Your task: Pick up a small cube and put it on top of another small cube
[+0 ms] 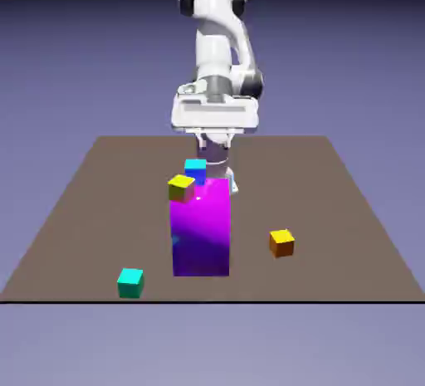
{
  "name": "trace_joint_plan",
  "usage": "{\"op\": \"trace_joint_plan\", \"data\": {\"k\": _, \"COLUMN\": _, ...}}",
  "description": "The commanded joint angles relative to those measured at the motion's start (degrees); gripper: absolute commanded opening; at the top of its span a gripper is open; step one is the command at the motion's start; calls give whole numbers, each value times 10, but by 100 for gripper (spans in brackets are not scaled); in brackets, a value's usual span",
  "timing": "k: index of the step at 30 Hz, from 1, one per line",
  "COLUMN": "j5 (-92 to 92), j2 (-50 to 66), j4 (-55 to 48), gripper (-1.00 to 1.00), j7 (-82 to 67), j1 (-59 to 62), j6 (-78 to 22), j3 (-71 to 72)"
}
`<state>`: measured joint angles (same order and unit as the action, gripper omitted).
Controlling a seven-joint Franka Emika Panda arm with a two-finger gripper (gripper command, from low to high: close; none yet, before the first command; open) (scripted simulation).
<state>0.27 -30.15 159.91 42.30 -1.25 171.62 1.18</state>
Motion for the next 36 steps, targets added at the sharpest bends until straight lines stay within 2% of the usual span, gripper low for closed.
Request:
{"op": "trace_joint_plan", "data": {"k": 1, "j5": 2, "j2": 21, "j4": -9, "gripper": 0, "j7": -1, "j1": -4, "j6": -20, "j3": 10}}
{"op": "trace_joint_plan", "data": {"k": 18, "j5": 2, "j2": 374, "j4": -165, "gripper": 0, "j7": 88, "j1": -43, "j6": -330, "j3": 187}}
{"op": "trace_joint_plan", "data": {"k": 21, "j5": -10, "j2": 436, "j4": -194, "gripper": 0, "j7": 141, "j1": -36, "j6": -376, "j3": 223}}
{"op": "trace_joint_plan", "data": {"k": 24, "j5": -21, "j2": 437, "j4": -195, "gripper": 0, "j7": 173, "j1": -25, "j6": -370, "j3": 227}}
{"op": "trace_joint_plan", "data": {"k": 29, "j5": -70, "j2": 531, "j4": -181, "gripper": 0, "j7": 206, "j1": -56, "j6": -267, "j3": 187}}
{"op": "trace_joint_plan", "data": {"k": 30, "j5": -70, "j2": 531, "j4": -181, "gripper": -100, "j7": 206, "j1": -56, "j6": -267, "j3": 187}}
{"op": "trace_joint_plan", "data": {"k": 36, "j5": -9, "j2": 442, "j4": -193, "gripper": -100, "j7": 169, "j1": -21, "j6": -377, "j3": 236}}
